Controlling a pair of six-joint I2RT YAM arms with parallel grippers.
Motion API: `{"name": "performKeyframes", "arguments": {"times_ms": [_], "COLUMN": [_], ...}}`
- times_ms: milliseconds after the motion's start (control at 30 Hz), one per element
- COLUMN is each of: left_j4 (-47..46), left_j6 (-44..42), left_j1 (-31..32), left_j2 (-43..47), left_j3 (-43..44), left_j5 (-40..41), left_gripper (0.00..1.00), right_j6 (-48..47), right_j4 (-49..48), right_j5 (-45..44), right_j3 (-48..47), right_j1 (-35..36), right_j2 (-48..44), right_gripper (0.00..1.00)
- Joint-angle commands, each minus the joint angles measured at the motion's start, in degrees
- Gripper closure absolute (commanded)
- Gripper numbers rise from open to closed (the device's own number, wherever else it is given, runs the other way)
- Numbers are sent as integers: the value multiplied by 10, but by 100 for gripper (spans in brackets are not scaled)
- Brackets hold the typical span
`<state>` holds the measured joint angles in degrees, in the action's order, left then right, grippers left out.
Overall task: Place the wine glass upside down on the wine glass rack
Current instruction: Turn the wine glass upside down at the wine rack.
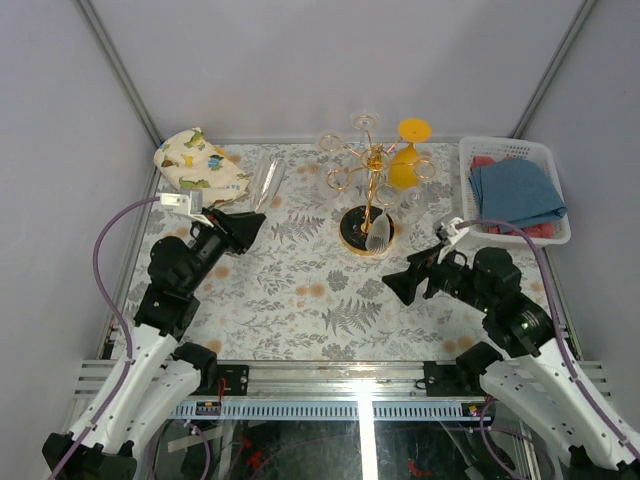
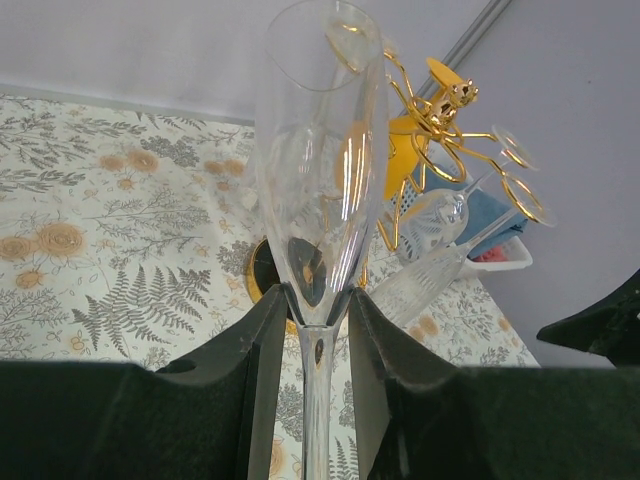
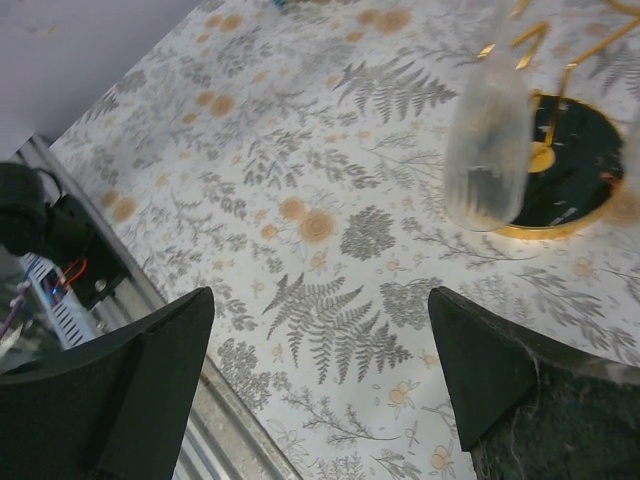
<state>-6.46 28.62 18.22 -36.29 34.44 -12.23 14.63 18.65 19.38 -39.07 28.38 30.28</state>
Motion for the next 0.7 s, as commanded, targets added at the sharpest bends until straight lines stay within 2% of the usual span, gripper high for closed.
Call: {"name": "performKeyframes", "arguments": {"times_ms": [0,200,267,567,667], "left_j4": [2,17,25,62,64], "left_j6": [-1,-5,-7,-10,-6], "left_j1": [-5,-5,-6,-5,-5], "left_j2": [13,20,25,48,54], "left_j3": [33,43,49,66,66], "left_j5": [3,9,10,-7,-17], "left_gripper": [100,100,100,100,100], "right_j6": [4,-7,-11,-58,-85], "right_j4": [-66,-121,-146,-249,-316], "right_j5": [-83,-225,-251,-316,-333], "right_j3": [3,1,0,-18,-11], "right_j1": [111,301,343,436,460], "right_j2": [28,92,110,187,210], "right_gripper": [5,5,5,5,6]}}
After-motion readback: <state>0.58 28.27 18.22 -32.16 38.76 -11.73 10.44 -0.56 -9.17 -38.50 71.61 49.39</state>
